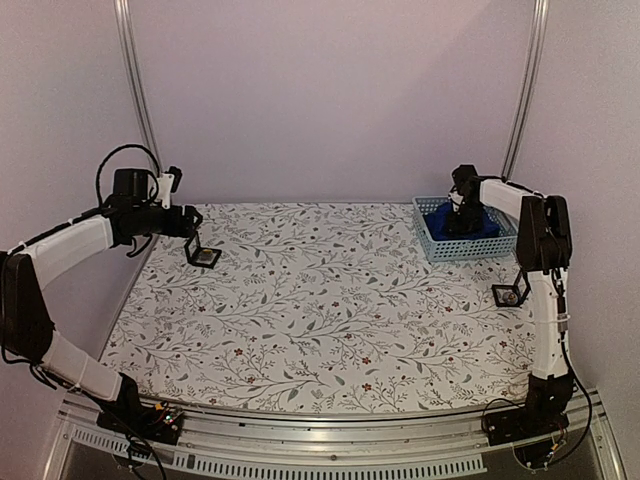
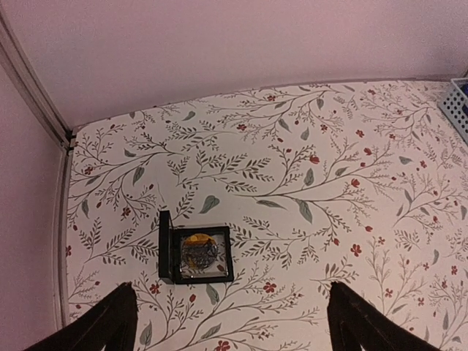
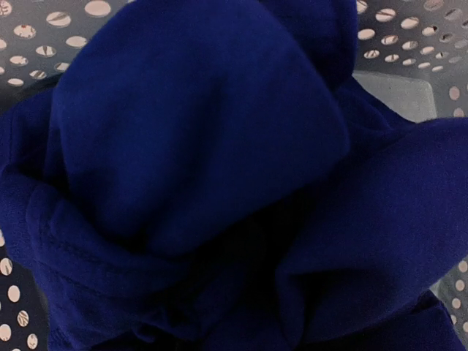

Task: Pin the brooch onto the clothing
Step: Pick up the crumpled clothing from the bin.

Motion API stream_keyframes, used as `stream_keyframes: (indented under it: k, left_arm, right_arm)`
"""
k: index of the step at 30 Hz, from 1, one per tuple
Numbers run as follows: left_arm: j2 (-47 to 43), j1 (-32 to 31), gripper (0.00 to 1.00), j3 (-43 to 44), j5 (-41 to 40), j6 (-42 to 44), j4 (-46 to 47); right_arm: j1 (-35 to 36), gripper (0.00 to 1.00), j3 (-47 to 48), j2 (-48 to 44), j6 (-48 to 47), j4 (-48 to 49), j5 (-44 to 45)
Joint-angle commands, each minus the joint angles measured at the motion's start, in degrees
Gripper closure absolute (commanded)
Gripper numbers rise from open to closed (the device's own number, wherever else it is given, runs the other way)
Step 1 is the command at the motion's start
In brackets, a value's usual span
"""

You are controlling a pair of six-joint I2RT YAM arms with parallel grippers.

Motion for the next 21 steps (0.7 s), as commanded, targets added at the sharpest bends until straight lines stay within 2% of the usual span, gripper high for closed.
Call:
stream_keyframes:
  k: [1,4,7,12,15,18,21]
  left_arm:
    - [-0.2,-0.8,0.1,-0.8,0.3,-0.2,0.1]
    - [-0.2,-0.9,0.1,-0.8,0.4,-0.2,0.1]
    - [-0.3,-1.0,0.1,-0.8,0.2,-0.1,-0.1]
    - [-0.7,-1.2,0.11,-0.8,0.0,0.0,-0.1]
    - [-1.0,-1.5,0.1,-0.9,0.0,0.0,-0.2]
    - [-1.3,-1.5,0.1,-0.8,0.1,0.0,-0.2]
    - [-1.6,-1.6,0.1,-0.8,0.2,0.0,-0.1]
  right_arm:
    - [-2.8,0.76,4.9,4.8,-0.4,-1.7,-3.0]
    - [-3.5,1.0,11.3,6.2,-3.4,-2.3,-4.3]
    - [-3.5,1.0,16.5,4.5,-4.9,-2.4,-5.6]
    - [-3.4,1.0,15.9,-9.7,-4.9,3.5,-8.2]
    - [-2.6,1.0,10.1,-21.1,-3.9,8.7,-13.0]
    - [0.0,1.0,-2.0,-33.3,-4.5,15.5,-19.7]
    - [5.8,1.0,-16.3,-41.6,-6.4,18.7,-23.3]
